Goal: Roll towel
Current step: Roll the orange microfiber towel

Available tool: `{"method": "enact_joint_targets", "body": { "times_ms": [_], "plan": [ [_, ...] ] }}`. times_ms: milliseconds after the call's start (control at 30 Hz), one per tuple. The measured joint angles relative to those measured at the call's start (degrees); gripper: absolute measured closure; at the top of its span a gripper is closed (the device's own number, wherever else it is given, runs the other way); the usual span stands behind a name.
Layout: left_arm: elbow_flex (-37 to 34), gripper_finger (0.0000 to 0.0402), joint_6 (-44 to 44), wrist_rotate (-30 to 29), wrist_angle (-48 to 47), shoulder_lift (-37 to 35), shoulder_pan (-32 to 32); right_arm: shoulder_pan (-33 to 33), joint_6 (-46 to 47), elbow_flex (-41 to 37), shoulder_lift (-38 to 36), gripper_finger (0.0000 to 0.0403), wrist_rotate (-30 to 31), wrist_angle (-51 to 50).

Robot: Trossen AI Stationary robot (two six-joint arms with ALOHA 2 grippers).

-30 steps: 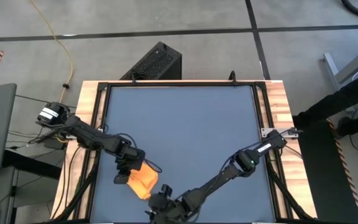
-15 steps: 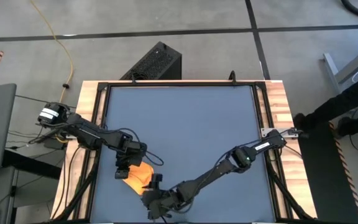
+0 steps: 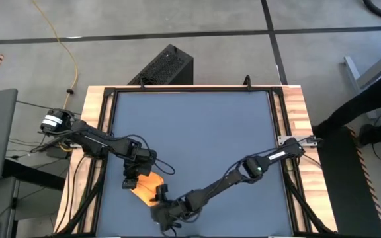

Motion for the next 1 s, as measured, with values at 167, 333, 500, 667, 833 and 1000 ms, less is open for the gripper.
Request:
{"method": "enact_joint_targets", "body": {
  "times_ms": [167,333,500,667,833,1000],
  "plan": [
    [-0.22,0.0392,2.92,-0.09,-0.24,0.0,0.0,-0.26,2.85,0.19,1.76,0.0169,5.75,0.25],
    [-0.21,0.0376,10.01,-2.1,1.22,-0.02,-1.42,0.24,6.6,0.15,1.91,0.0246,10.76,-0.59],
    [-0.17,0.0321,17.01,-3.29,1.57,-0.07,-3.12,0.98,14.45,0.1,1.95,0.0364,11.19,-0.9],
    [-0.09,0.0264,18.44,-1.26,1.51,-0.07,-3.32,1.74,23.35,0.06,1.54,0.0374,10.22,-2.15],
    [2.5,0.0239,20.6,-3.33,-4.44,-0.15,-3.26,2.11,27.42,0.04,1.47,0.0373,9.24,-2.6],
    [5.56,0.0241,25.21,-5.07,-9.39,-1.04,-3.3,1.66,30.91,0.06,1.35,0.0373,8.15,-3.69]
  ]
}}
